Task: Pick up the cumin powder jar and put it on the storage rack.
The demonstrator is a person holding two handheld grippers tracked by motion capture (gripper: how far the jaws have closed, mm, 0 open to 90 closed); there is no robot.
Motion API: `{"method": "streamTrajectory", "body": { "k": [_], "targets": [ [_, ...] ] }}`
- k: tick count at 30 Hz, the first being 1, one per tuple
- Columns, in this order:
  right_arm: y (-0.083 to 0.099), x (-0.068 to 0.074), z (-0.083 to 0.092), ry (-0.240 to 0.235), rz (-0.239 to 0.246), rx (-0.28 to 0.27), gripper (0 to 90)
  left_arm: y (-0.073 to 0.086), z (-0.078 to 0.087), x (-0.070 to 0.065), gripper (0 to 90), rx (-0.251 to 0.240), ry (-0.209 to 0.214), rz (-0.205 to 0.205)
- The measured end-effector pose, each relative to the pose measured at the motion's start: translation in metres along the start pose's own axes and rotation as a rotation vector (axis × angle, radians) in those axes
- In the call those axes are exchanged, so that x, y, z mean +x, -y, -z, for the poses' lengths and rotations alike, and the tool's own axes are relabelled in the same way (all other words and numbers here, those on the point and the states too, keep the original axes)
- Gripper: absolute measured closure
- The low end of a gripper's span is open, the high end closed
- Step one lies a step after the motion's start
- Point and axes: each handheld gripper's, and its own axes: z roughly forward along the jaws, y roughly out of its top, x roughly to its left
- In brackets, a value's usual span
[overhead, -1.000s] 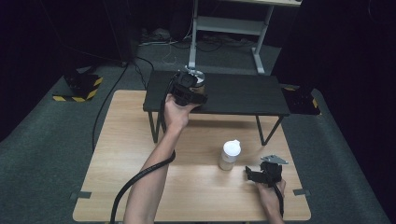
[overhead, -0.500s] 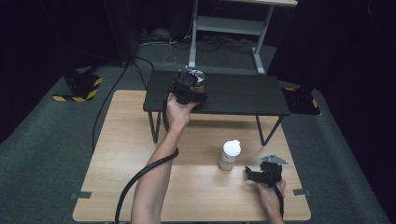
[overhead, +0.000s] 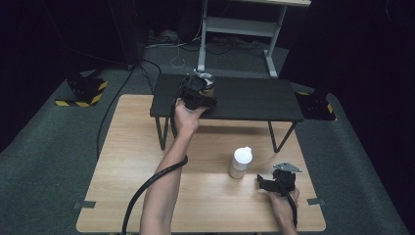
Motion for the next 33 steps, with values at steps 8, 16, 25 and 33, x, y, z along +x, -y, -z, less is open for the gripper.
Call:
{"method": "streamTrajectory", "body": {
  "k": [8,16,25,33],
  "targets": [
    [0.000,0.001,0.000,0.002,-0.001,0.000,7.2,0.006,0.000,0.000,31.2,-0.023,0.003,0.006],
    [0.000,0.001,0.000,0.004,0.000,0.000,7.3,0.018,0.005,0.002,10.2,-0.067,-0.004,0.033],
    [0.000,0.001,0.000,0.005,-0.002,0.000,7.3,0.034,0.021,0.005,3.4,-0.100,-0.004,0.041],
    [0.000,0.001,0.000,0.005,-0.002,-0.001,7.3,0.050,0.045,0.002,2.7,-0.133,-0.005,0.017]
  ]
}}
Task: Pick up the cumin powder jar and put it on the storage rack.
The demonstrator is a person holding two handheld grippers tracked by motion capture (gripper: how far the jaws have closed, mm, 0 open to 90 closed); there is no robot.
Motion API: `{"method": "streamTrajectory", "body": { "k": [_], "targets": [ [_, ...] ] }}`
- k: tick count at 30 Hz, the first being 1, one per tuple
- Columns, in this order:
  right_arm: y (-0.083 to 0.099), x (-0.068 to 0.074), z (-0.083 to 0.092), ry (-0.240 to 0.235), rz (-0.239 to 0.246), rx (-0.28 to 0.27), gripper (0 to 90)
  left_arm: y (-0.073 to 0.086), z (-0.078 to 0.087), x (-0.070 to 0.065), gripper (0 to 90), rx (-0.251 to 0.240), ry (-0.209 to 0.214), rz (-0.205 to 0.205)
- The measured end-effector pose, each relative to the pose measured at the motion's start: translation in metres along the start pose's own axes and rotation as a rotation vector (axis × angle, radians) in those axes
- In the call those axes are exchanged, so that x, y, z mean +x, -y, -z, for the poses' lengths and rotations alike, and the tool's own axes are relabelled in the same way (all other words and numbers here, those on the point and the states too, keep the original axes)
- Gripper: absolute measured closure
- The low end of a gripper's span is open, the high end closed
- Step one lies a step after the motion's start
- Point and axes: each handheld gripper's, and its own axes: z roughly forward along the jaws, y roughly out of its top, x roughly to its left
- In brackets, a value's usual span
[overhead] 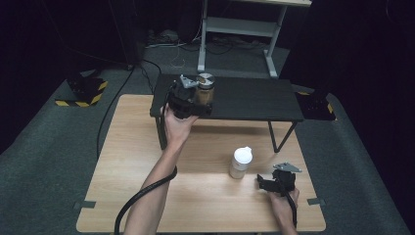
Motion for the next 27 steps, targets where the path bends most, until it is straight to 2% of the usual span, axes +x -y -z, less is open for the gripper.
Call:
{"method": "streamTrajectory", "body": {
  "k": [3,6,15,20,27],
  "targets": [
    [0.000,0.000,0.000,0.000,0.001,0.000,7.3,0.008,0.009,-0.001,2.6,-0.005,0.004,-0.017],
    [0.000,0.000,0.000,0.000,0.001,0.001,7.3,0.018,0.016,0.001,2.3,-0.009,0.021,-0.014],
    [0.000,0.000,0.000,0.000,0.003,0.000,7.2,0.042,0.035,-0.003,2.2,-0.014,0.061,-0.042],
    [0.000,0.000,0.000,0.000,0.003,0.000,7.2,0.056,0.038,-0.010,2.2,0.002,0.073,-0.073],
    [0.000,0.000,0.000,0.000,0.002,0.000,7.3,0.077,0.034,-0.012,2.2,0.021,0.090,-0.068]
  ]
}}
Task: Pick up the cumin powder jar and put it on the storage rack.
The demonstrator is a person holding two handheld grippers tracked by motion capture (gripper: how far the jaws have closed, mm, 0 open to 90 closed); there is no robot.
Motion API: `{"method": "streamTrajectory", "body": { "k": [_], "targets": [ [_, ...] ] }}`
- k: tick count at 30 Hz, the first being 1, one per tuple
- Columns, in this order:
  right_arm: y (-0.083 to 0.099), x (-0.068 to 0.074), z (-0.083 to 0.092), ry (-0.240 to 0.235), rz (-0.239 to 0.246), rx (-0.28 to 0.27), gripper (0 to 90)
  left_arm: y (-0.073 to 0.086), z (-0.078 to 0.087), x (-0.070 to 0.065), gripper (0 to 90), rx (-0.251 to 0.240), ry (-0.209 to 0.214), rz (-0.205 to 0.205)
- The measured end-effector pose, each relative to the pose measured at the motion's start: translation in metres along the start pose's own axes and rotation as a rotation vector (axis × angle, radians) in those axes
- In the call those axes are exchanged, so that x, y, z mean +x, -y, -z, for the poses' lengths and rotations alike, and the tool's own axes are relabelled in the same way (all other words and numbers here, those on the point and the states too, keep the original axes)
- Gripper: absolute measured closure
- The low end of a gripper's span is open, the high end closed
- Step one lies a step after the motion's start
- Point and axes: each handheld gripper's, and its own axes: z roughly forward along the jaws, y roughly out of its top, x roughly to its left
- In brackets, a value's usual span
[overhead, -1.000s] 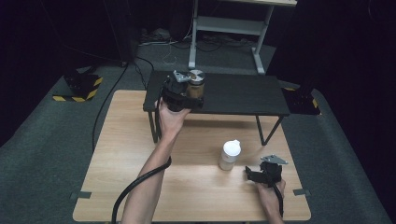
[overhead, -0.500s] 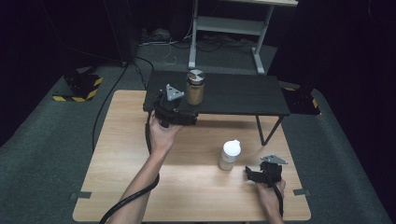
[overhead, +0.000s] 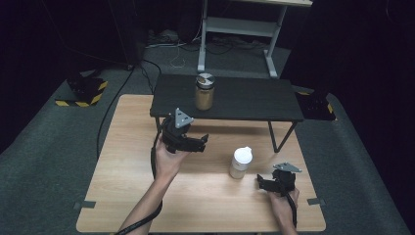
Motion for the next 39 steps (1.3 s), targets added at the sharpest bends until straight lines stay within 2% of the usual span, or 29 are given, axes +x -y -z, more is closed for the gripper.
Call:
{"method": "streamTrajectory", "body": {
  "k": [8,21,31,39],
  "targets": [
    [0.000,0.000,0.000,0.000,0.000,0.000,7.3,0.027,-0.013,-0.003,2.2,0.050,-0.001,0.004],
    [0.000,0.000,0.000,0.000,-0.001,0.001,7.3,0.070,-0.045,-0.001,2.2,0.137,-0.016,0.075],
    [0.000,0.001,0.000,0.003,-0.004,0.002,7.2,0.092,-0.065,-0.001,2.2,0.187,-0.049,0.114],
    [0.000,0.001,0.000,0.003,-0.006,0.002,7.1,0.104,-0.074,-0.002,2.2,0.199,-0.074,0.140]
  ]
}}
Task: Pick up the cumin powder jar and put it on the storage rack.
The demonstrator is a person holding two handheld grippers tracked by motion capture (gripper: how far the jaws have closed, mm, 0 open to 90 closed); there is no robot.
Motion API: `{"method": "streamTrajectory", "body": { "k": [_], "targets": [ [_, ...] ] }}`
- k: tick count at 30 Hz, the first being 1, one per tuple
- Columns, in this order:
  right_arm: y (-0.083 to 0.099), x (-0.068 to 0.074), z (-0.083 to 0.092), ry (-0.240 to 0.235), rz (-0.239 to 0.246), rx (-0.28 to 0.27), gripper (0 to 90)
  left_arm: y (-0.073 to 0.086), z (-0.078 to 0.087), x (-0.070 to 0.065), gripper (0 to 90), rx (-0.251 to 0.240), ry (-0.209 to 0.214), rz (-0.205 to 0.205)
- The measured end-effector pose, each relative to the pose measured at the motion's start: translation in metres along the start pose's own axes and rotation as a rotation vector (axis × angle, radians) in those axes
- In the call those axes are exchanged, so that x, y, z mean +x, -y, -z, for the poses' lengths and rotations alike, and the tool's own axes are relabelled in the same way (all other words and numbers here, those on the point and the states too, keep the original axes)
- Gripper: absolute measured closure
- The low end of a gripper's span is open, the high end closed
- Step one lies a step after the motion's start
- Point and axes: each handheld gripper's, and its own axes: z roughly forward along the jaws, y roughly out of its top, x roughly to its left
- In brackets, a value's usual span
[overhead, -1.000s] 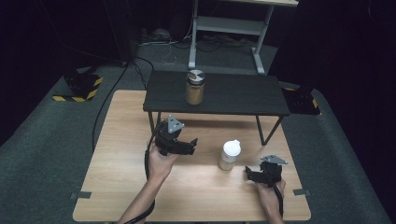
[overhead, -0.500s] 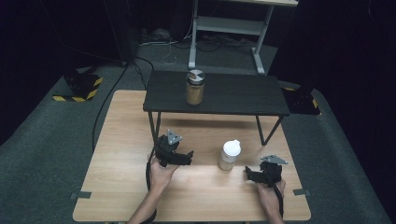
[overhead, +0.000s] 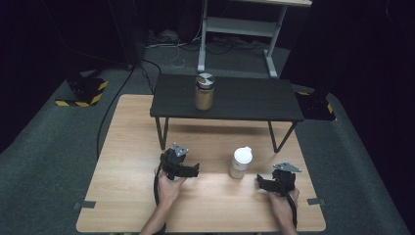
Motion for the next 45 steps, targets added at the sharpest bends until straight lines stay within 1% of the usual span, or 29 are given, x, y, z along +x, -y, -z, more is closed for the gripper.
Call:
{"method": "streamTrajectory", "body": {
  "k": [6,11,14,20,23,28,30,31,32,45],
  "targets": [
    [0.000,0.000,0.000,0.000,0.000,0.000,7.1,0.004,-0.009,-0.003,2.1,0.019,-0.002,0.007],
    [0.000,0.000,0.000,0.000,0.000,0.000,7.2,0.006,-0.012,-0.004,2.1,0.028,-0.009,0.011],
    [0.000,0.000,0.000,0.000,0.000,0.000,7.1,0.009,-0.015,-0.002,2.1,0.044,-0.013,0.015],
    [0.000,0.000,0.000,0.000,0.000,0.000,7.1,0.014,-0.014,-0.004,1.6,0.027,-0.020,0.023],
    [0.000,0.000,0.000,0.000,0.000,0.000,7.1,0.014,-0.016,-0.008,1.1,0.030,-0.032,0.008],
    [0.000,0.000,0.000,0.000,0.000,0.000,7.1,0.014,-0.016,-0.008,0.8,0.030,-0.032,0.010],
    [0.000,0.000,0.000,0.000,0.000,0.000,7.1,0.011,-0.017,-0.014,0.7,0.045,-0.055,-0.016],
    [0.000,0.000,0.000,0.000,0.000,0.000,7.1,0.011,-0.017,-0.014,0.6,0.045,-0.055,-0.016],
    [0.000,0.000,0.000,0.000,0.000,0.000,7.1,0.010,-0.018,-0.016,0.6,0.050,-0.063,-0.027],
    [0.000,0.000,0.000,0.000,0.000,0.000,7.1,0.011,-0.018,-0.017,0.3,0.048,-0.063,-0.025]
  ]
}}
